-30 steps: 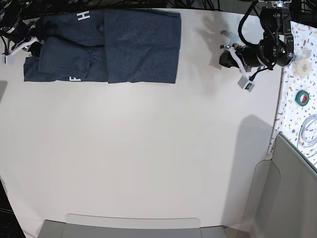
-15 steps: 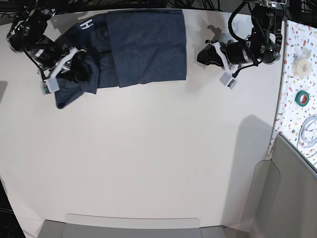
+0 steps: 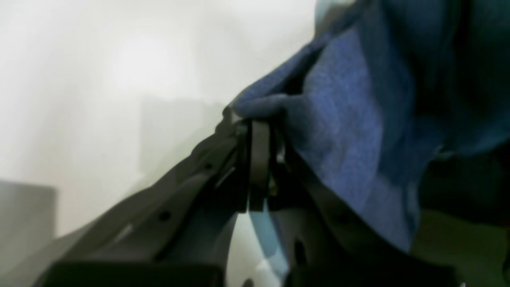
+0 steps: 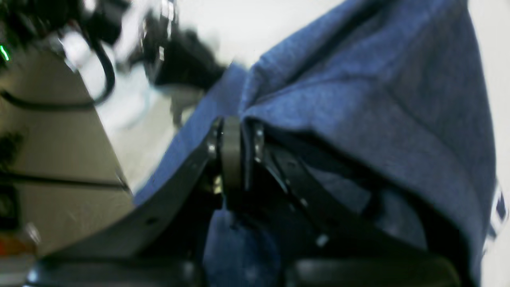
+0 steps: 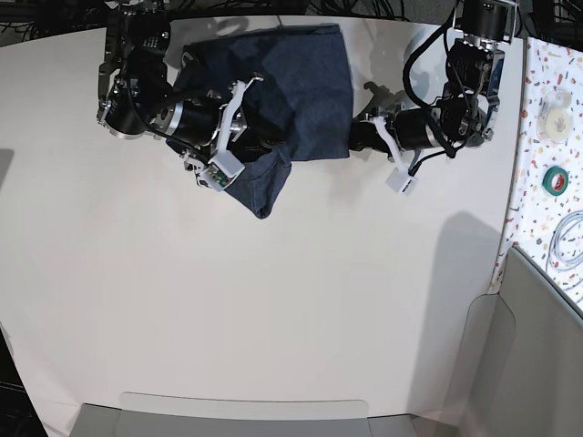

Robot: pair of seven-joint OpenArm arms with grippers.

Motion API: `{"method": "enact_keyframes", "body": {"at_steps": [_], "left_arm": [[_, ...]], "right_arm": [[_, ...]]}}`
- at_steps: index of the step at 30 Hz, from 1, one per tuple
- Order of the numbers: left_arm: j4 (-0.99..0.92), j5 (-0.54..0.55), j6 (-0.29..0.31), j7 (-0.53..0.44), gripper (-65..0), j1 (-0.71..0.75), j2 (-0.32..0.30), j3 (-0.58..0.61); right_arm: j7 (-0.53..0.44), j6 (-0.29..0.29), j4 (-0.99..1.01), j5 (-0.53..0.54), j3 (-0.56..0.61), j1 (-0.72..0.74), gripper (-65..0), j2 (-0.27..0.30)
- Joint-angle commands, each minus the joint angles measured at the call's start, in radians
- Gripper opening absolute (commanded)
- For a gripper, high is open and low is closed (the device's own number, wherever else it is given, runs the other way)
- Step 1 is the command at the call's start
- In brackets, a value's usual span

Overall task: Layout the t-shirt on the table in an organized manner, then fold the t-shirt properly
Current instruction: 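Grasp the folded bundle with both grippers and fold it over again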

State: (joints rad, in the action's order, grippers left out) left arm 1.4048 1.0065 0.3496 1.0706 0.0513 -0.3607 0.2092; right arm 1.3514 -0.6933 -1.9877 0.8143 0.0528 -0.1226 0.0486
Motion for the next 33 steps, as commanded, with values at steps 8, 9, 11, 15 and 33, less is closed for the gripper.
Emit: {"method": "enact_keyframes", "body": {"at_steps": [8, 9, 11, 15, 33], "left_arm": [[-0.103, -0.143, -0.048, 0.026, -64.6, -0.074, 0.012, 0.011], [-0.117, -0.143, -0.048, 0.026, -64.6, -0.086, 0.012, 0.011], [-0.149, -0.143, -0.048, 0.026, -64.6, -0.109, 0.013, 0.011], [-0.184, -0.143, -0.048, 0.026, -64.6, -0.141, 0.038, 0.011], [-0.189, -0.143, -0.048, -0.010, -64.6, -0.150, 0.055, 0.008]], "right_arm": [[-0.022, -0.005, -0.005, -0.146, 0.138, 0.067, -65.0, 0.009], [-0.022, -0.005, 0.001, -0.171, 0.164, 0.074, -65.0, 0.012], [-0.022, -0.005, 0.020, -0.227, 0.239, 0.102, -65.0, 0.021], [-0.022, -0.005, 0.047, -0.313, 0.355, 0.142, -65.0, 0.021], [-0.026, -0.005, 0.219, -0.327, 0.600, 0.297, -65.0, 0.014]]}}
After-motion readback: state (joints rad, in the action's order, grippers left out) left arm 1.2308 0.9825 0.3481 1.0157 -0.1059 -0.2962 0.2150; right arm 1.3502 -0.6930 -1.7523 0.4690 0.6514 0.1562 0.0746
